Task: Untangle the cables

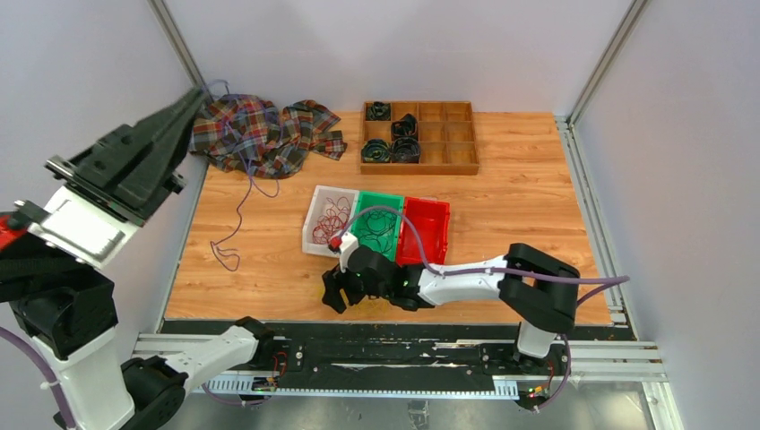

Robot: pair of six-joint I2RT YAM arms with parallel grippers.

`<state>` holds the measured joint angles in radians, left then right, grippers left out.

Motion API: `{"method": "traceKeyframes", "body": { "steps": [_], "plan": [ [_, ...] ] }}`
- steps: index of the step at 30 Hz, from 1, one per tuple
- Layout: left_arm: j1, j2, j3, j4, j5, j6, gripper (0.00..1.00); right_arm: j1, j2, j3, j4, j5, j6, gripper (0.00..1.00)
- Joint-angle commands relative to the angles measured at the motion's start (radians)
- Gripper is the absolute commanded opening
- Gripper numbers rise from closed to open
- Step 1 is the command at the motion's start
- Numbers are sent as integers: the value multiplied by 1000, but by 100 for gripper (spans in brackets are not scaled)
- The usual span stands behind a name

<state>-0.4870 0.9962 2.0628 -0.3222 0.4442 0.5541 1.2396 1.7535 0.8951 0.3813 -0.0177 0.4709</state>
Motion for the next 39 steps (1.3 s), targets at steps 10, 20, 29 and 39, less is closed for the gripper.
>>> {"method": "traceKeyframes", "body": {
  "steps": [10,20,29,39],
  "plan": [
    [-4,-15,-156,-473,81,108,1,8,-310,93,-352,117,-74,73],
    [-3,12,-351,-579,84,179,1,-50,-421,189,-613,316,-53,75],
    [-4,121,-346,-545,183,145,1,-130,-515,206,-666,358,-14,75],
    [-9,213,-315,-355,225,62,0,-216,-680,141,-627,399,-76,75]
  ]
}}
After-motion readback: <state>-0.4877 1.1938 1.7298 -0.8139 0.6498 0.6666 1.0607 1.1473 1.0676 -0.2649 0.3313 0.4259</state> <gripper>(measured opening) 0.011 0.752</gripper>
